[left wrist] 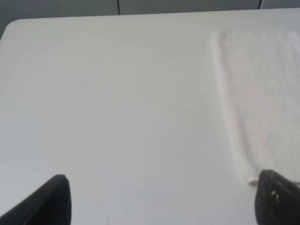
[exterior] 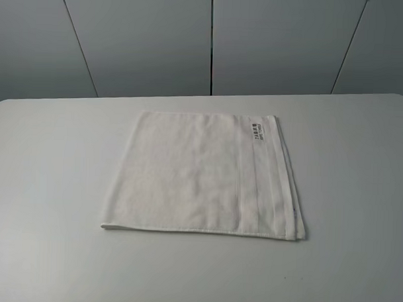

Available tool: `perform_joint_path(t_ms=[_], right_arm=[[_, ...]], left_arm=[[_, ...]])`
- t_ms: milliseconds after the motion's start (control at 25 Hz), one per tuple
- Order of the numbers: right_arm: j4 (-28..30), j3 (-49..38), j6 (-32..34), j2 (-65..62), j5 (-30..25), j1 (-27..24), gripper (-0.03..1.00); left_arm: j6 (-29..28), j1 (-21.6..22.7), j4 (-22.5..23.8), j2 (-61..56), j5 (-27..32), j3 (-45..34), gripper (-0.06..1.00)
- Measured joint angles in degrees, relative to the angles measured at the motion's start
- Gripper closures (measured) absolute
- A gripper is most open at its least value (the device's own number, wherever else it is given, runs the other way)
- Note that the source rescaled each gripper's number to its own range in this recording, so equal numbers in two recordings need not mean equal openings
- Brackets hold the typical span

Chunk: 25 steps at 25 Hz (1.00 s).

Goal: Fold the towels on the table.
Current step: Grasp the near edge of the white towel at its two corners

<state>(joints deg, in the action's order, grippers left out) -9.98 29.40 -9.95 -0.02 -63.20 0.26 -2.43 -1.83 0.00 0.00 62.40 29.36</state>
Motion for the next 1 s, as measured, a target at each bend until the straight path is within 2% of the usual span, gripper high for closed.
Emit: perform_joint_path(t_ms=[840,1000], right_arm=[[-2.81,0.0,0.47,0.0,0.0,0.0,-0.03],[-2.46,1.06,2.5,1.62,-2.39,0.0,-0.03]], left_arm=[[0.0,0.0,1.5,0.0,0.0,0.0,-0.06],[1.31,0.0,3.41,0.58,-0.57,2.1,-0.06]])
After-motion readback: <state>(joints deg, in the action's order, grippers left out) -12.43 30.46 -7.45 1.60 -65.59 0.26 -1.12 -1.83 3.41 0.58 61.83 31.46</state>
